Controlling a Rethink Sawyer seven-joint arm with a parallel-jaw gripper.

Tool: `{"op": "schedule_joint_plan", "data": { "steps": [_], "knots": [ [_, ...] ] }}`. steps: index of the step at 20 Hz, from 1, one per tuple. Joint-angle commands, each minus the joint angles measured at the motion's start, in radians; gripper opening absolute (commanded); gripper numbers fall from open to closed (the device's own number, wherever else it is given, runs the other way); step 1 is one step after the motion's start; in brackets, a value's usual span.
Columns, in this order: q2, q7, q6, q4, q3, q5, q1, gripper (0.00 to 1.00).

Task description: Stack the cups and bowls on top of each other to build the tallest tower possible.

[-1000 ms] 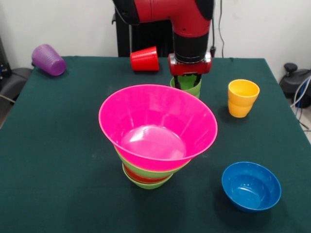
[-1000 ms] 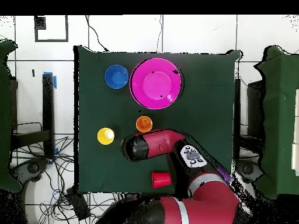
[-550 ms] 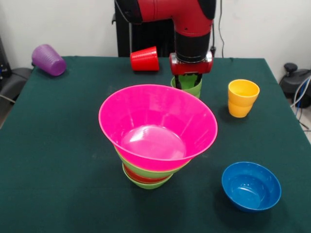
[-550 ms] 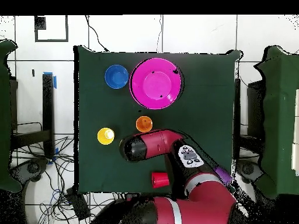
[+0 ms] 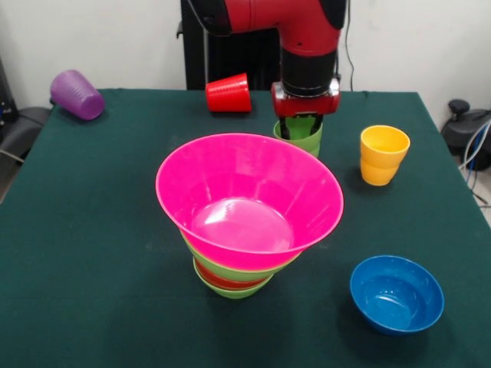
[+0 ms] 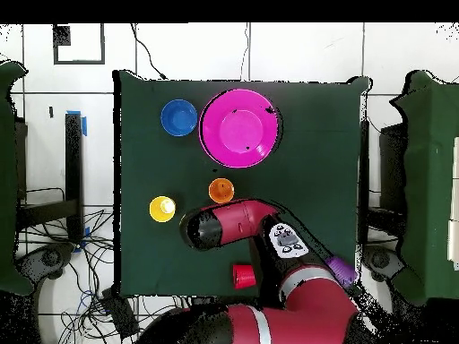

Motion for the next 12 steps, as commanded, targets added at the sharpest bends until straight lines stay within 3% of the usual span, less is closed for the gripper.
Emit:
{"op": "schedule_joint_plan", "data": {
  "steps": [1,12],
  "knots": [
    [0.004,0.083,0.05,0.085,0.062,0.053,0.034,1.0],
    [-0.243,0.036,0.225,0.202,0.12,0.196,0.008,1.0]
  ]
}}
